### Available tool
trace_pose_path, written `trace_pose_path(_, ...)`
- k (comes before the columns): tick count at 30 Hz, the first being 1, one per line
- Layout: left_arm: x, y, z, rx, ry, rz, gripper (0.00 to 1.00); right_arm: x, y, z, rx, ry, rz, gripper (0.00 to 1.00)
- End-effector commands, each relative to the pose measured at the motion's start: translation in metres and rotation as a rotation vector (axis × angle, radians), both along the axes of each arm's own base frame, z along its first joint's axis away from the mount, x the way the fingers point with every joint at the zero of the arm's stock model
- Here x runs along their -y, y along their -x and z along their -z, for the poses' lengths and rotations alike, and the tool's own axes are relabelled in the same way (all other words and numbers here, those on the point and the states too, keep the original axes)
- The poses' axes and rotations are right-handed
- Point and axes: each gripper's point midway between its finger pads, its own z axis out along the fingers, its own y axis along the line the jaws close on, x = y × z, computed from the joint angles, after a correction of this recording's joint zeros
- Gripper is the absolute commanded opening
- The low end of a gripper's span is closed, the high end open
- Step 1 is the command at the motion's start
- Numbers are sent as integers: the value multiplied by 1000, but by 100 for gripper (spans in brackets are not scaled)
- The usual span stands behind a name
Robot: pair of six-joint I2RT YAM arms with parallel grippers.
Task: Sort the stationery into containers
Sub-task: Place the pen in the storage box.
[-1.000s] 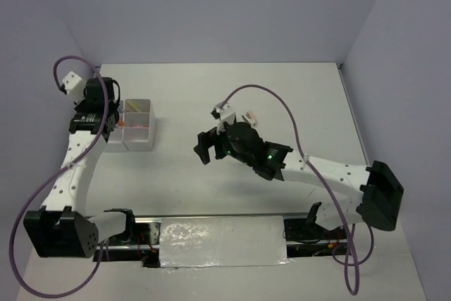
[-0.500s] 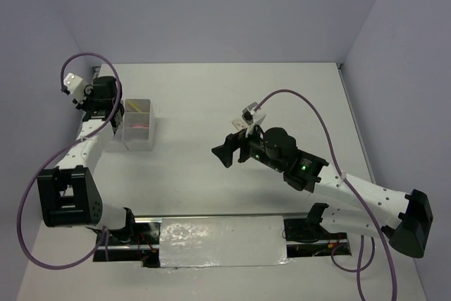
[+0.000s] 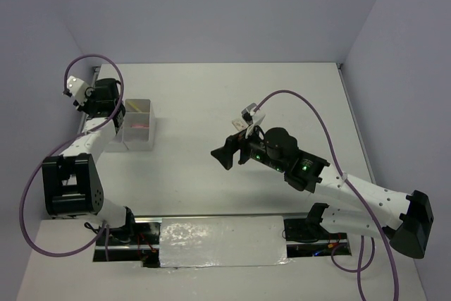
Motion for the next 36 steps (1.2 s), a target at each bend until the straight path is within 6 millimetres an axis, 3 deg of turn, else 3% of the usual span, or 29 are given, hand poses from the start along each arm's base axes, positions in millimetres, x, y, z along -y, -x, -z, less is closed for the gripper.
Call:
trace_pose_path(1,-11,2,-6,40,-24,-66,23,0,0,-5,15,-4,-12,100)
trace_pose_path(6,-13,7,-2,31,-21,-81,49,1,3,-8,20,-1,-24,100)
trace_pose_path(7,-13,8,0,31,-20,-85,61,1,3,-8,22,-2,-24,100)
trace_pose_path(10,-11,11,2,28,-15,-86,79,2,3,-12,28,-9,-22,100)
trace_pose_path(14,-8,15,-6,49,-13,-75,87,2,2,-10,28,-1,-19,100)
trace_pose_path(16,-3,15,-16,68,-15,-53,89,7,-6,4,0,35,6,100)
trace_pose_path(17,4,15,-34,111,-15,-40,91,10,-11,7,-22,36,26,100)
trace_pose_path(19,12,22,-48,100,-16,-26,99,20,-31,29,-100,69,65,100)
trace_pose_path(20,17,24,-77,148,-13,-14,99,20,-34,34,-122,74,52,100)
trace_pose_path(22,36,28,-93,102,11,68,99,32,-54,59,-175,147,101,100)
trace_pose_path(23,43,31,-132,158,10,110,99,35,-63,59,-170,173,130,100)
trace_pose_path(24,57,27,-143,164,45,210,99,39,-70,79,-210,241,147,100)
trace_pose_path(25,66,39,-163,169,58,268,99,39,-80,76,-196,270,153,100)
trace_pose_path(27,93,44,-169,128,79,466,99,44,-96,96,-239,378,173,100)
trace_pose_path(28,100,56,-175,117,52,536,99,44,-102,101,-246,408,167,98)
trace_pose_path(29,107,61,-171,98,44,588,99,45,-106,124,-292,475,160,96)
trace_pose_path(30,117,70,-154,54,50,659,99,44,-119,119,-276,492,167,88)
trace_pose_path(31,119,75,-141,-3,38,694,99,47,-124,139,-319,548,177,85)
trace_pose_path(32,123,80,-130,-41,42,723,99,48,-130,145,-331,563,180,82)
trace_pose_path(33,131,89,-106,-102,70,773,99,50,-145,139,-310,575,219,76)
trace_pose_path(35,139,96,-88,-135,65,840,99,57,-160,156,-330,636,255,71)
trace_pose_path(36,146,104,-67,-156,69,888,99,56,-173,148,-318,627,275,71)
